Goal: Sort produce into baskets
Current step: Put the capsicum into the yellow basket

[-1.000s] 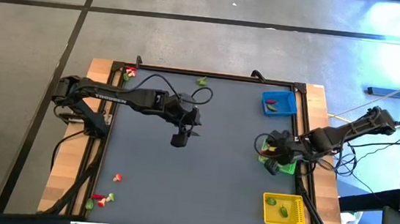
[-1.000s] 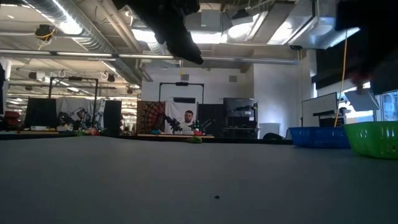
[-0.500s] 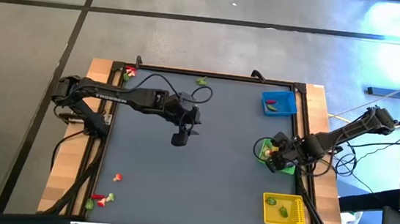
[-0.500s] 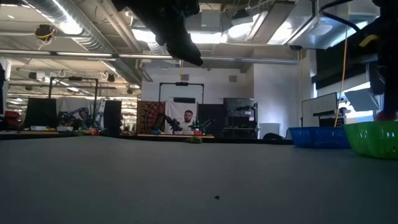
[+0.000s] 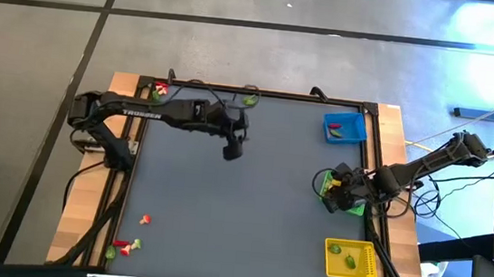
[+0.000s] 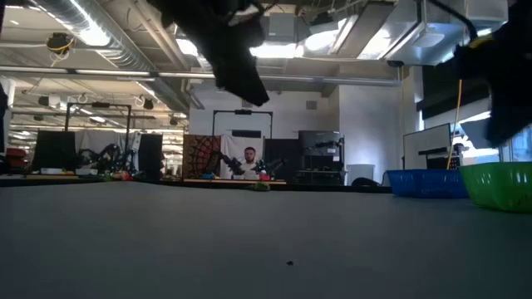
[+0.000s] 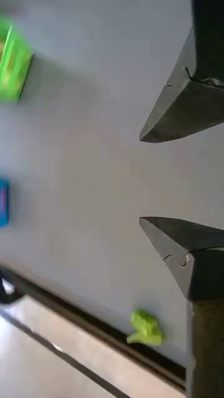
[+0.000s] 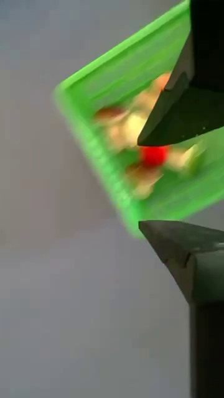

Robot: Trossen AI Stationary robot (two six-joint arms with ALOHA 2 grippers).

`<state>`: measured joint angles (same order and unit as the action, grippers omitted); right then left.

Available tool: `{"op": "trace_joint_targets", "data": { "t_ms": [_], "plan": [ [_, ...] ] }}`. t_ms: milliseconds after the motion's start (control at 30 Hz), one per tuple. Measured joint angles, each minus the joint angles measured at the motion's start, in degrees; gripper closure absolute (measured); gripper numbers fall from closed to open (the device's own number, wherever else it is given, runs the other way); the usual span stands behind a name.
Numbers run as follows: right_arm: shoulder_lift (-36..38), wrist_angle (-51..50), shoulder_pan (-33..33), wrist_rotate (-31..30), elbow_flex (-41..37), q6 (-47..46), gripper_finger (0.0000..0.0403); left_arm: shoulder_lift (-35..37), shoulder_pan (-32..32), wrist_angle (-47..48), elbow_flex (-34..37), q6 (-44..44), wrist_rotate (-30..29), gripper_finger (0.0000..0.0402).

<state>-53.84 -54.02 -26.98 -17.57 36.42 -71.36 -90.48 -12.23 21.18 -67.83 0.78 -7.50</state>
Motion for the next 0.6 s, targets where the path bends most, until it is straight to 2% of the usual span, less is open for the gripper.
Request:
{"op": "trace_joint_targets", "data": {
  "t_ms": [200,367,600],
  "plan": [
    [0.0,11.4,0.0,-8.7,0.0,7.9,0.0187,-4.2,-6.3,-3.8,0.0,0.8,0.0,0.0198],
    [0.0,22.2,0.0,-16.3,0.0,17.8,0.0187,-8.7,-10.9,-7.7,-0.3,2.5,3.5,0.0198],
    [0.0,29.0,0.0,-20.8,0.0,26.1,0.0187,-14.0,-16.4,-7.2,-5.6,3.0,5.1,0.0198]
  ]
}}
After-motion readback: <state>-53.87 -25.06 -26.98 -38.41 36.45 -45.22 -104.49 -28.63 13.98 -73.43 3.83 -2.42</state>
